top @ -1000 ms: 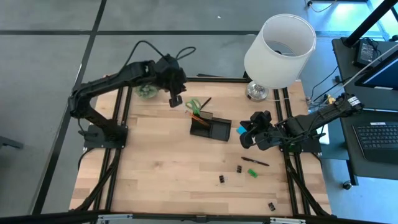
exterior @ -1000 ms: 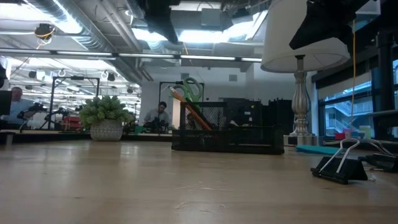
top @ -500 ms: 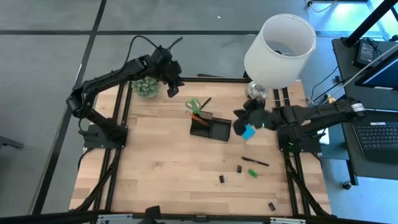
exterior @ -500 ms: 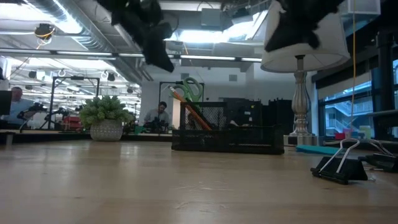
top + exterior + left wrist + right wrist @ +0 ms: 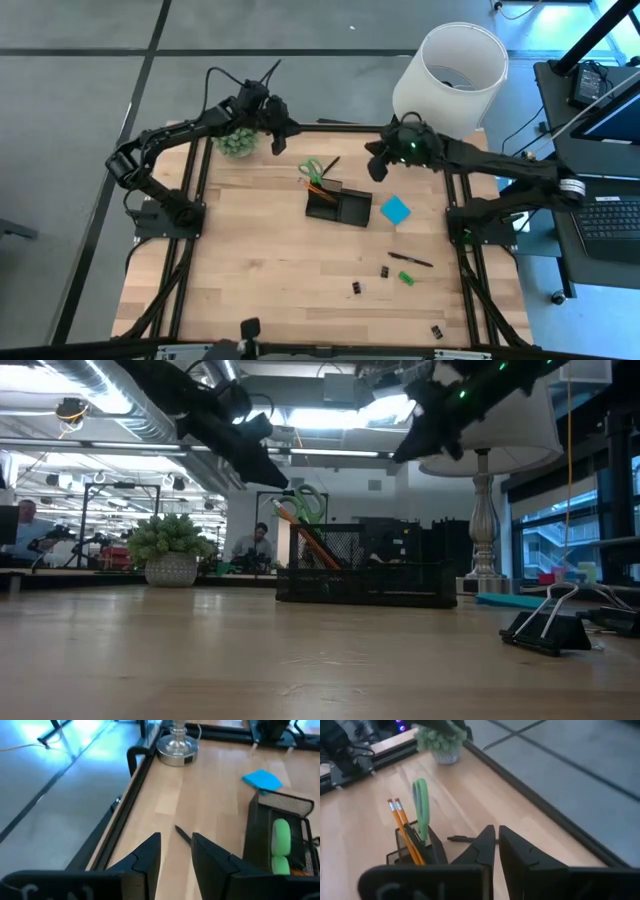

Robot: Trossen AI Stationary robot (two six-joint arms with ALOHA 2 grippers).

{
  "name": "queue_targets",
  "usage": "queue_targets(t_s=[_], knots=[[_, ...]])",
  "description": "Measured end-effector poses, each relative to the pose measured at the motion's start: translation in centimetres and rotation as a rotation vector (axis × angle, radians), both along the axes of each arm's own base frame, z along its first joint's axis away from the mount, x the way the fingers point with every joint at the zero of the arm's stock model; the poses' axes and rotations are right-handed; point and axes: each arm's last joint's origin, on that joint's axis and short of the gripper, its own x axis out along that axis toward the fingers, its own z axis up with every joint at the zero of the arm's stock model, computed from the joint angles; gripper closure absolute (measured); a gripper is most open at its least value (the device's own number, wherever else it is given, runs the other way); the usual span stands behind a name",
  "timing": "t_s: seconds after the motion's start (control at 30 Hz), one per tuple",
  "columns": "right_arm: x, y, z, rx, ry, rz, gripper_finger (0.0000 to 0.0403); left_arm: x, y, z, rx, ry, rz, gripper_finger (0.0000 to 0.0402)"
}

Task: Pick and place office supplies into organizer
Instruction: Put the top black pen into the black organizer

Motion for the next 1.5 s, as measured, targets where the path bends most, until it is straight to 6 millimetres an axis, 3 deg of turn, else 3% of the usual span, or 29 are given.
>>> queue_targets(t_s=[0.13, 0.27, 0.47, 0.63, 0.8, 0.93, 1.2, 1.4, 1.5], knots=[[0.6, -2.5, -1.4, 0.081, 0.024, 0.033, 0.0374, 0.2, 0.2, 0.4, 0.010, -0.046, 0.019, 0.0299], [1.3, -4.4, -2.2, 0.052, 0.088, 0.105, 0.0374, 0.3, 0.3, 0.6, 0.000, -0.077, 0.035, 0.0299], [2.7, -5.6, -1.6, -0.120, 0.161, 0.243, 0.0374, 0.3, 0.3, 0.6, -0.025, -0.081, 0.051, 0.0301], [3.5, -6.9, -0.8, -0.159, 0.154, 0.268, 0.0370, 0.3, 0.3, 0.6, -0.058, -0.090, 0.068, 0.0300], [4.5, -8.3, -1.0, -0.116, 0.127, 0.319, 0.0338, 0.3, 0.3, 0.6, -0.058, -0.090, 0.069, 0.0300], [5.3, -9.4, -2.3, -0.091, 0.162, 0.311, 0.0296, 0.3, 0.3, 0.6, -0.058, -0.090, 0.069, 0.0300], [5.6, -10.0, -3.8, -0.143, 0.267, 0.330, 0.0243, 0.3, 0.3, 0.6, -0.059, -0.089, 0.069, 0.0303], [5.6, -10.3, -3.6, -0.208, 0.309, 0.239, 0.0238, 0.3, 0.3, 0.6, -0.060, -0.088, 0.069, 0.0303], [5.6, -10.3, -3.7, -0.243, 0.330, 0.286, 0.0238, 0.3, 0.3, 0.6, -0.061, -0.086, 0.070, 0.0303]])
